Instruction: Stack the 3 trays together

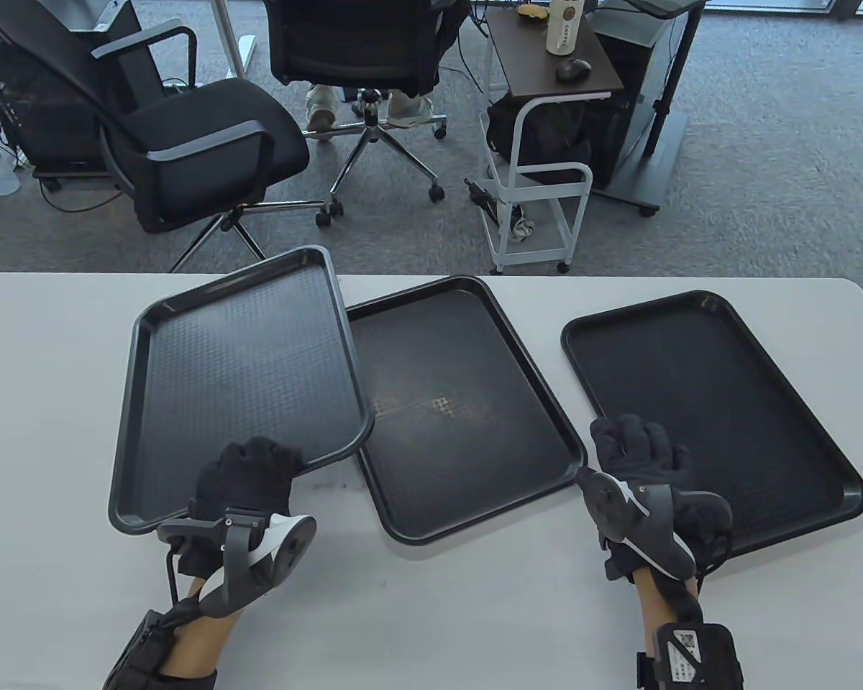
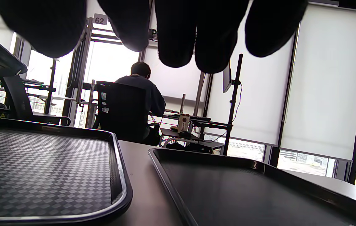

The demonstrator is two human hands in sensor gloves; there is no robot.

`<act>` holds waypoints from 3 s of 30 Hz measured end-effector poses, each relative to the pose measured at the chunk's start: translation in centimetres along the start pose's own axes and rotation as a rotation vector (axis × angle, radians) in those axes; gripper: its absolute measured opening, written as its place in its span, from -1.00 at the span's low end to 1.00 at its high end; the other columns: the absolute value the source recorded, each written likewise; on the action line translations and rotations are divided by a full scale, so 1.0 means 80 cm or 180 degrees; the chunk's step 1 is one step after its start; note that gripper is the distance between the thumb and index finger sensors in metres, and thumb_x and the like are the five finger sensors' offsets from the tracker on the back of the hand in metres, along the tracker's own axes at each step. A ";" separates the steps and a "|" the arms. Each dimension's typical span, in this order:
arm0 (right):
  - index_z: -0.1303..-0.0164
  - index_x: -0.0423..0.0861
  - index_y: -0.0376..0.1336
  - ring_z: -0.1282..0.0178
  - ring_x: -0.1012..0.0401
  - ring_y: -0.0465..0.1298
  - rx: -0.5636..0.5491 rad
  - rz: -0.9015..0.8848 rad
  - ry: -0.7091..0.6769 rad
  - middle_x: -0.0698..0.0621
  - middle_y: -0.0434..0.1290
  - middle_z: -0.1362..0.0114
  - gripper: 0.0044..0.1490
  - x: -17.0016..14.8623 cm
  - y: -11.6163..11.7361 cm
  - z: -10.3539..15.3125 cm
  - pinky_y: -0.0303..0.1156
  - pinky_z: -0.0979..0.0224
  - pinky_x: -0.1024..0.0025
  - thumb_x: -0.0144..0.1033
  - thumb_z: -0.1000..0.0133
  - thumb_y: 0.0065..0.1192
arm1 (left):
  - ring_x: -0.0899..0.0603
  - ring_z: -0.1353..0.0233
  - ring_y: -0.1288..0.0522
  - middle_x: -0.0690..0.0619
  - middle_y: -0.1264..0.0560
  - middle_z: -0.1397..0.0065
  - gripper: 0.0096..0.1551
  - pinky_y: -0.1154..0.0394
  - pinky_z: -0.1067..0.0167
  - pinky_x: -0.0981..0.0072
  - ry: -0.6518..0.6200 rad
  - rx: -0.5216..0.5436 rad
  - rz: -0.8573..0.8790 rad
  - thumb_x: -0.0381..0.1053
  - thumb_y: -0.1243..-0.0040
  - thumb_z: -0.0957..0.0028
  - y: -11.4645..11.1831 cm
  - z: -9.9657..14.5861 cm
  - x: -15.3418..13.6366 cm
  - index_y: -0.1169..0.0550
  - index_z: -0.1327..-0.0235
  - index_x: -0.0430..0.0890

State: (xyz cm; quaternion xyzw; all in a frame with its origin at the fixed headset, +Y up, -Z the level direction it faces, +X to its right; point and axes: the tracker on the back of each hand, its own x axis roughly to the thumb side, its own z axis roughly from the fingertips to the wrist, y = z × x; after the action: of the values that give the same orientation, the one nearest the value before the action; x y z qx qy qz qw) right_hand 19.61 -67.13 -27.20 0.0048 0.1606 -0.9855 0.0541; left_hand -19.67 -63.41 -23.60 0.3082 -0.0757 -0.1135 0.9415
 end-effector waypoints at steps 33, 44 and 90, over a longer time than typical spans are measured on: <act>-0.48 0.20 0.12 -0.54 -0.11 0.44 0.0043 -0.0184 0.0205 -0.07 0.32 -0.65 -0.14 -0.016 -0.001 -0.001 0.35 -0.44 -0.19 0.26 0.04 0.21 | 0.04 0.20 -0.65 0.24 -0.64 -0.01 -0.53 -0.70 0.04 0.14 -0.0709 -0.0929 -0.0032 0.01 -0.57 0.19 -0.031 -0.067 0.243 -0.55 0.05 0.28; -0.49 0.20 0.12 -0.54 -0.11 0.44 0.0064 -0.0207 0.0243 -0.07 0.32 -0.65 -0.13 -0.019 -0.002 -0.001 0.35 -0.44 -0.19 0.26 0.04 0.21 | -0.06 -0.02 -0.77 0.15 -0.69 -0.22 -0.43 -0.75 -0.07 0.08 -0.0771 -0.1549 0.0432 0.03 -0.55 0.16 -0.052 -0.056 0.282 -0.63 -0.18 0.18; -0.49 0.20 0.12 -0.54 -0.11 0.44 0.0235 -0.0149 0.0201 -0.07 0.32 -0.65 -0.13 -0.015 -0.002 -0.002 0.35 -0.44 -0.20 0.26 0.04 0.21 | -0.22 -0.54 -0.57 0.07 -0.47 -0.63 -0.16 -0.47 -0.44 -0.12 -0.1330 -0.1835 0.1066 0.21 -0.35 0.10 -0.064 -0.039 0.280 -0.43 -0.55 0.16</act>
State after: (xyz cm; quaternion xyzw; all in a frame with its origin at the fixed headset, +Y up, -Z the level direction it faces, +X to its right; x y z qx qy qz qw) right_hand 20.78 -66.79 -27.26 0.0341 0.1258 -0.9911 0.0258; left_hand 1.72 -71.49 -27.49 -0.0152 -0.2801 -0.0352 0.9592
